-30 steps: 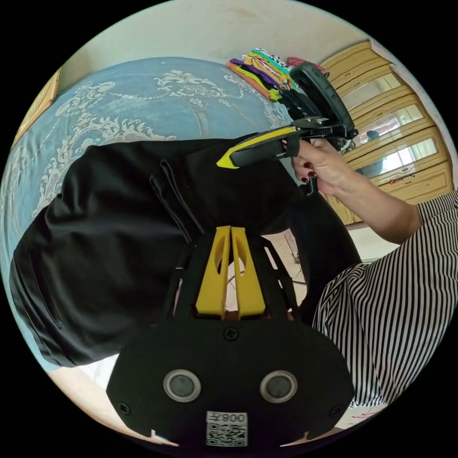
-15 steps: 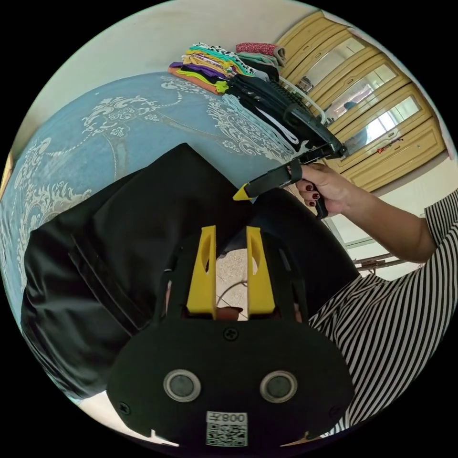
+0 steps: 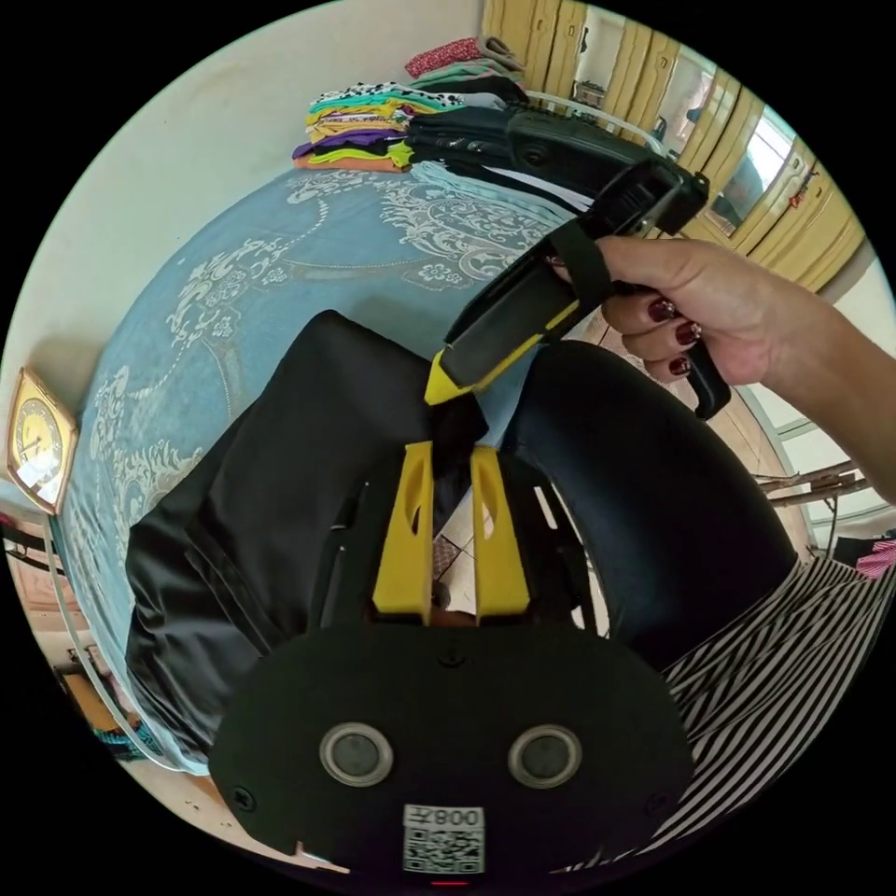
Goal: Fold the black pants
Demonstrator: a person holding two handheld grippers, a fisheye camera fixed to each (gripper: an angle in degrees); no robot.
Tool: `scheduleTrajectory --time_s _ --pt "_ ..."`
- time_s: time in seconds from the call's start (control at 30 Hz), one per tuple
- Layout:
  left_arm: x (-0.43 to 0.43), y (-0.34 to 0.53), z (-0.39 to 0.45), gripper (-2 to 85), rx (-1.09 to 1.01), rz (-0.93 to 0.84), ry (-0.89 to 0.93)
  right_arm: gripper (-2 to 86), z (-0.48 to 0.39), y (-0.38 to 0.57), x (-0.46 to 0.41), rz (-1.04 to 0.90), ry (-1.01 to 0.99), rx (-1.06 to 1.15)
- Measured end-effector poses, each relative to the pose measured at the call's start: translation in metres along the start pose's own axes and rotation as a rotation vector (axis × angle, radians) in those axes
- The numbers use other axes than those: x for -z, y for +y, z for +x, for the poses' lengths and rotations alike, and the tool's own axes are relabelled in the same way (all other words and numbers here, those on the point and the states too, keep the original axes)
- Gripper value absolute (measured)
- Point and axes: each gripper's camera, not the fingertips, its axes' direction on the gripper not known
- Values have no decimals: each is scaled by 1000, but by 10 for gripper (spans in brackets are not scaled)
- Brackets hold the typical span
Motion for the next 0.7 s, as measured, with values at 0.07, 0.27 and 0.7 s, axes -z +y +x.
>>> scheduleTrajectory --time_s 0.07,0.27,0.7 --pt "11 2 -1 49 8 11 6 47 16 -4 13 48 -59 -18" --pt "36 12 -3 34 0 40 24 82 55 -35 43 215 -137 -94" --pt "58 54 -6 28 -35 92 -10 41 62 -103 24 98 -178 -116"
